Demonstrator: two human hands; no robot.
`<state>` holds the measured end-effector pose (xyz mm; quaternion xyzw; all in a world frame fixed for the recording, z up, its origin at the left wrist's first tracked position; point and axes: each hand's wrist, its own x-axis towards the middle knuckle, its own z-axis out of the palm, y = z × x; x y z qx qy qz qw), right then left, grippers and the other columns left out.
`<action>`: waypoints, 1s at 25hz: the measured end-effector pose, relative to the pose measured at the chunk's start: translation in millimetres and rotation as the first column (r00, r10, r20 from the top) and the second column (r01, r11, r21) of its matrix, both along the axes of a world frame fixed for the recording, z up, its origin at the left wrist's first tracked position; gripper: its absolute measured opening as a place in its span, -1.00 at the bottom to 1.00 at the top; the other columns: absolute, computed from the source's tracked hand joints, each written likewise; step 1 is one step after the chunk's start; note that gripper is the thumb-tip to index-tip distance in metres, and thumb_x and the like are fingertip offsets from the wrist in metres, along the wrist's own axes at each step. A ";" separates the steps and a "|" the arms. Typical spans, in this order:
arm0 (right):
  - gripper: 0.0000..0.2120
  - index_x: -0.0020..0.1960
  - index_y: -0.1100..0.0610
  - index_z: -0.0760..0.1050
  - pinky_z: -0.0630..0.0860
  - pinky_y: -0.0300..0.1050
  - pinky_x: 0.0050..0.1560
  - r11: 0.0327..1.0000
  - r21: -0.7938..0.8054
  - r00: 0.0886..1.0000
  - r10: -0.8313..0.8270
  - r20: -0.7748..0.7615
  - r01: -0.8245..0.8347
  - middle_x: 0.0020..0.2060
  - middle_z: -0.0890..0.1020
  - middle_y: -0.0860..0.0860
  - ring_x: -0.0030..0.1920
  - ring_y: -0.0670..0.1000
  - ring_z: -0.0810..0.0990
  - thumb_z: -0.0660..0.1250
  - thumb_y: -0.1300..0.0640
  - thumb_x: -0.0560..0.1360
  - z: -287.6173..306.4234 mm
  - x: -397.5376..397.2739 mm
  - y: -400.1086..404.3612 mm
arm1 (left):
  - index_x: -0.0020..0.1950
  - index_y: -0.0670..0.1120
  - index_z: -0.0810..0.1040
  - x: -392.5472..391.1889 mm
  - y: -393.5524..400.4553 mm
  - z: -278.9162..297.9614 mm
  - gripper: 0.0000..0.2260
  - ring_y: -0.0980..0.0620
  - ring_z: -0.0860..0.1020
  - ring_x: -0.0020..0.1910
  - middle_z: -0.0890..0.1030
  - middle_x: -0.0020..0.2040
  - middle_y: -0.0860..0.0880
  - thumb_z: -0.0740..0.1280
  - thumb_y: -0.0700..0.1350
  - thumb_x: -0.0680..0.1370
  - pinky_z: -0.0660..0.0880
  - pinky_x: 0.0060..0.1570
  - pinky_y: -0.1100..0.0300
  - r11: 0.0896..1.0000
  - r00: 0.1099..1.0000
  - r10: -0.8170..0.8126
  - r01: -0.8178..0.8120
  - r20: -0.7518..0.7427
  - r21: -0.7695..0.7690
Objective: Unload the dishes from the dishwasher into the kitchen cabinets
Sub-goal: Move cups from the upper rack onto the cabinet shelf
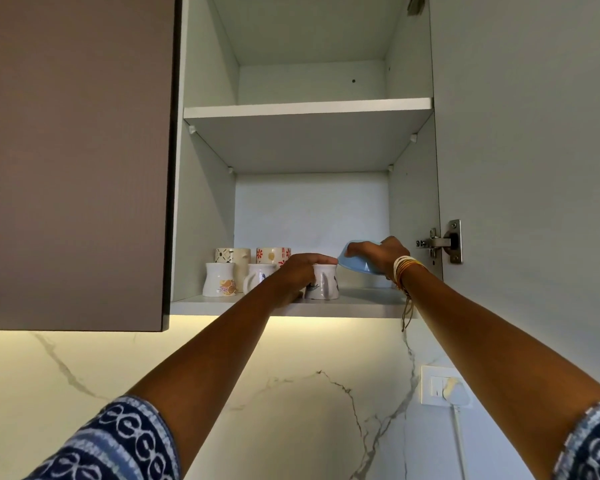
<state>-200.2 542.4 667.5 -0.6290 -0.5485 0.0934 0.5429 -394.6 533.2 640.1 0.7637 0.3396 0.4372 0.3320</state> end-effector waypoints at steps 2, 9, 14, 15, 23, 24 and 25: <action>-0.21 0.28 0.21 0.37 0.48 -0.09 -0.17 1.000 -0.023 1.000 -0.003 0.020 0.004 0.09 0.53 0.16 0.03 0.15 0.54 0.48 -0.23 0.25 -2.4 0.5 5.7 | 0.23 -0.14 0.56 1.8 -2.2 0.4 -0.72 -0.01 0.54 -0.05 0.58 0.03 -0.11 0.15 -0.25 0.59 0.48 -0.09 0.19 1.000 1.000 -0.001 0.001 0.026 0.003; -0.33 0.28 0.26 0.37 0.44 -0.14 -0.13 0.952 -0.306 0.986 0.026 0.164 0.025 0.04 0.48 0.15 -0.07 0.08 0.51 0.52 -0.03 0.31 -3.4 -8.3 30.6 | 0.18 -0.04 0.48 2.3 14.5 -10.5 -0.72 -0.08 0.52 0.09 0.51 0.11 -0.09 0.37 -0.27 0.51 0.57 0.05 0.00 0.983 0.993 0.117 -0.117 0.010 0.140; -0.43 0.41 0.28 0.29 0.33 -0.03 0.27 0.905 -0.425 0.940 0.119 0.319 0.029 0.30 0.42 0.19 0.32 0.17 0.40 0.28 -0.06 0.55 -1.1 -19.8 39.2 | 0.38 -0.07 0.34 3.7 22.7 -11.0 -0.52 -0.16 0.50 0.21 0.48 0.26 -0.19 0.36 -0.30 0.50 0.52 0.20 -0.03 0.972 0.974 0.215 -0.206 -0.071 0.116; -0.41 0.42 0.26 0.30 0.33 -0.05 0.27 0.904 -0.427 0.934 0.128 0.333 0.029 0.26 0.44 0.18 0.28 0.16 0.42 0.26 -0.11 0.55 -2.2 -21.1 37.8 | 0.40 -0.09 0.32 3.3 23.3 -11.6 -0.50 -0.17 0.49 0.23 0.47 0.27 -0.20 0.37 -0.29 0.50 0.50 0.22 -0.04 0.967 0.967 0.236 -0.224 -0.092 0.120; -0.64 0.15 0.31 0.53 0.57 -0.17 -0.08 0.882 -0.471 0.888 0.215 0.405 0.001 -0.04 0.58 0.16 -0.09 0.10 0.56 0.45 0.16 0.43 -1.1 -14.9 85.8 | 0.31 -0.23 0.39 -1.4 23.6 -15.6 -0.59 -0.12 0.48 0.26 0.51 0.27 -0.19 0.38 -0.14 0.53 0.41 0.21 0.11 0.887 0.856 0.439 -0.364 -0.273 0.285; -0.69 0.14 0.29 0.54 0.54 -0.15 -0.07 0.880 -0.473 0.864 0.219 0.454 0.026 0.01 0.59 0.17 -0.05 0.12 0.57 0.42 0.17 0.45 -0.8 -16.4 86.9 | 0.28 -0.23 0.41 -1.4 24.2 -15.3 -0.62 -0.12 0.49 0.24 0.52 0.25 -0.19 0.38 -0.14 0.53 0.41 0.20 0.12 0.885 0.850 0.443 -0.364 -0.284 0.291; -0.70 0.17 0.28 0.53 0.52 -0.15 -0.07 0.888 -0.459 0.850 0.209 0.484 0.043 0.08 0.59 0.17 -0.01 0.13 0.57 0.39 0.19 0.47 -1.8 -16.3 89.3 | 0.26 -0.23 0.42 -1.2 24.7 -15.4 -0.64 -0.12 0.49 0.23 0.53 0.23 -0.19 0.38 -0.14 0.53 0.41 0.19 0.12 0.884 0.847 0.445 -0.362 -0.290 0.297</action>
